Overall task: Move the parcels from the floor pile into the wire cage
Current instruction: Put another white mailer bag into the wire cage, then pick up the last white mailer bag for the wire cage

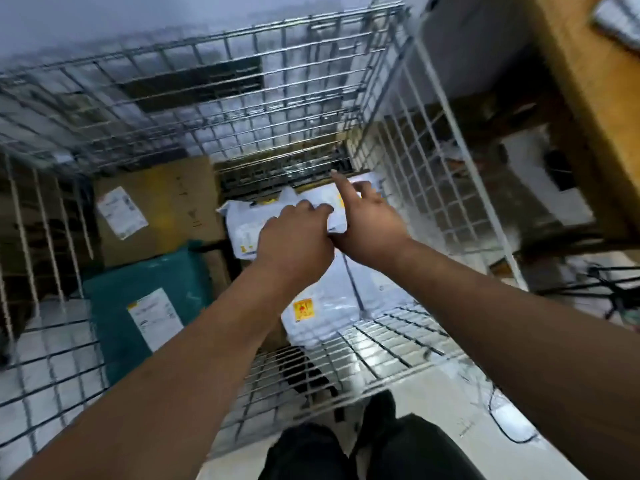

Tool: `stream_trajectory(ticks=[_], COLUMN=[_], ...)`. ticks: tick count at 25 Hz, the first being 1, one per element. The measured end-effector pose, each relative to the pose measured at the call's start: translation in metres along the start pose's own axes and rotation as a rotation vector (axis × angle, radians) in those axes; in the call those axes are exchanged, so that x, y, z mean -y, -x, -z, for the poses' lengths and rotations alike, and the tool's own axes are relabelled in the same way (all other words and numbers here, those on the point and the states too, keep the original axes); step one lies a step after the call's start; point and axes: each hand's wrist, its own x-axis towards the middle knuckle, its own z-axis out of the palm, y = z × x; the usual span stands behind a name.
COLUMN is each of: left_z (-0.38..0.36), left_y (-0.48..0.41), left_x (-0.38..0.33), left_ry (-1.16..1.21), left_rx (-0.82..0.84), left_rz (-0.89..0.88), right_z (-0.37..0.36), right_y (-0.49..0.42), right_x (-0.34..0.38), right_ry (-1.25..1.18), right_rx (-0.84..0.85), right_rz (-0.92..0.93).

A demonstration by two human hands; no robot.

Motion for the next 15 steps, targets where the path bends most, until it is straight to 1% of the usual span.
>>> stream_trajectory(ticks=[2,5,8,11,15], left_z=[0.012,0.018,0.023,0.022,-0.011], left_y=[0.014,0.048,0.082,0.126,0.159], left_x=[-0.043,-0.106,-0.156,-0.216,-0.282], left_ry=[0.004,0.03,0.172,0.233,0.339], left_rx=[-0.025,-0.049,-0.056,-0.03,-0.011], left_rz=[-0.063,-0.138,-0.147,-0.213,-0.301], right_z=[0.026,0.053,0.073,0.093,0.084], right_y=[0.035,0.098,0.168,0.256,0.337], right_x=[-0.019,-0.053,-0.076,-0.103,-0.146], right_ry=[-0.066,-0.123,-0.224,-0.298,-0.339], right_rx=[-0.027,-0.119,-0.209,-0.294,-0.348], right_rz=[-0.063,-0.118,-0.147,-0.209,-0.327])
